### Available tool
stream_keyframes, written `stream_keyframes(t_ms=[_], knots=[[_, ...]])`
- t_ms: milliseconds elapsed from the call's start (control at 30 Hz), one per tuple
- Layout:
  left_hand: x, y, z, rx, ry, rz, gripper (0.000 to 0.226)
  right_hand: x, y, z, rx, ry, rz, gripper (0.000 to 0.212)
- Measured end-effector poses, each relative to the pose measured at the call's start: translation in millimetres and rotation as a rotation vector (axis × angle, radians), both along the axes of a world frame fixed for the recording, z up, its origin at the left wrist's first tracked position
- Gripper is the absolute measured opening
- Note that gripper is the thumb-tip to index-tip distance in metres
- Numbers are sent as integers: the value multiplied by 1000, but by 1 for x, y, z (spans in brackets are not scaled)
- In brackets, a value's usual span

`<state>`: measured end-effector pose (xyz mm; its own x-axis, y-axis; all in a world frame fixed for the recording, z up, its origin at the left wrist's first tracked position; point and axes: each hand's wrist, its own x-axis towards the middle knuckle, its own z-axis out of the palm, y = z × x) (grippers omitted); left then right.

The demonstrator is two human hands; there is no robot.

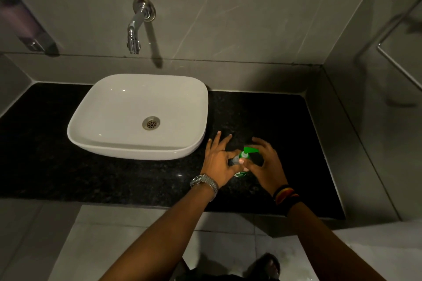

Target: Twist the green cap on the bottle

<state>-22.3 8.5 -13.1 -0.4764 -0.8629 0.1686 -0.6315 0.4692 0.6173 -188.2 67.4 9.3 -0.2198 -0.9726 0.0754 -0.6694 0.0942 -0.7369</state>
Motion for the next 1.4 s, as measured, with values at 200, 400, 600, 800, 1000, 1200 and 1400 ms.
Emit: stream_keyframes(t_ms=[200,400,600,800,1000,1200,1400], knots=[[-1,5,2,-7,18,5,48,4,-2,-4,-12,43,-35,31],[0,5,1,-30,8,17,42,19,6,4,67,69,-172,41],[-1,2,-3,-14,-12,32,63,-18,11,59,90,-47,-26,33],[-1,2,-5,-21,5,38,61,-17,-13,84,368,161,61,22],[-4,10,5,-48,-40,89,56,7,0,61,353,-313,-121,26],[-10,17,14,-65,-57,145,44,6,-1,61,366,-325,-160,25],[-8,11,23,-42,-89,64,48,4,-2,70,397,-282,-72,24]])
